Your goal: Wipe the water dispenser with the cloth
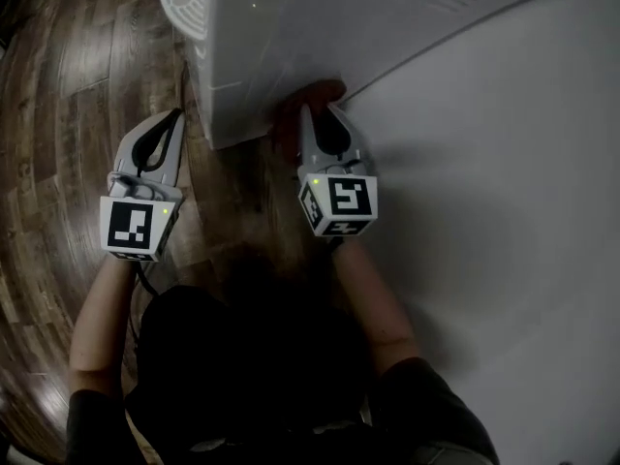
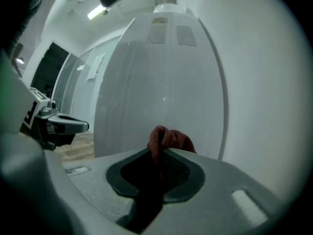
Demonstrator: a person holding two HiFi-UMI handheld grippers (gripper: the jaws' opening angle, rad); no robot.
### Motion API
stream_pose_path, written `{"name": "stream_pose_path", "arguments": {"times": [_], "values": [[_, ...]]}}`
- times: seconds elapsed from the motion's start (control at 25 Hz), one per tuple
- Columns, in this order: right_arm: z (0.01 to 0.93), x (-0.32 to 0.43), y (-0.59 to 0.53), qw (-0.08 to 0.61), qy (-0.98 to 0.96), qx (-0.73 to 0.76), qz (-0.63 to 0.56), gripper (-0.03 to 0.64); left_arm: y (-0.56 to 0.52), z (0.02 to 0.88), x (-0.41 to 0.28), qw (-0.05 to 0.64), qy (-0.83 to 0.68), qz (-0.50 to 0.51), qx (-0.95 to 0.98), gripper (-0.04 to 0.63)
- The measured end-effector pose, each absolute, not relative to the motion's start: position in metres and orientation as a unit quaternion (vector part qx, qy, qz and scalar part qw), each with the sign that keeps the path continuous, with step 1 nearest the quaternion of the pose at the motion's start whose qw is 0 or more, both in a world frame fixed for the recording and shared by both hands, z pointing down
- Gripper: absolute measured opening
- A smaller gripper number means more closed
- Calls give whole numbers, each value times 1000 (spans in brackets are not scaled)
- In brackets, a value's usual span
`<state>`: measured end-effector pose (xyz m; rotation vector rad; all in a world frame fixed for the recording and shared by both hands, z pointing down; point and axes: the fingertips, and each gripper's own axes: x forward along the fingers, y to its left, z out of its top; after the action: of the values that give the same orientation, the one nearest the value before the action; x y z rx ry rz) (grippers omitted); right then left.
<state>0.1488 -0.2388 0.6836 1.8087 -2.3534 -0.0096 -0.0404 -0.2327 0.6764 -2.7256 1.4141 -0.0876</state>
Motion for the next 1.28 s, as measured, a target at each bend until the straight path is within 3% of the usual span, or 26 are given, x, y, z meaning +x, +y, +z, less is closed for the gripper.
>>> {"name": "stream_pose_path", "arguments": {"times": [0.32,0.44,0.52,0.68,0.84,1.12,1.28], "values": [[800,125,-241,171,-790,587,49,44,-237,751,-31,-12,454,-55,-889,18],[807,112,-236,198,-803,561,35,44,-235,752,-24,-17,449,-48,-892,19],[792,114,-235,179,-805,566,20,44,-236,744,-27,-15,450,-37,-892,18],[703,132,-222,81,-795,600,-27,44,-237,704,-48,-26,466,-14,-884,18],[562,149,-207,1,-775,621,-118,44,-233,608,-62,-27,458,20,-888,18],[346,115,-183,-52,-798,552,-235,44,-222,441,-55,-6,424,61,-904,20],[252,80,-179,-91,-808,502,-296,44,-220,367,-43,42,412,75,-907,18]]}}
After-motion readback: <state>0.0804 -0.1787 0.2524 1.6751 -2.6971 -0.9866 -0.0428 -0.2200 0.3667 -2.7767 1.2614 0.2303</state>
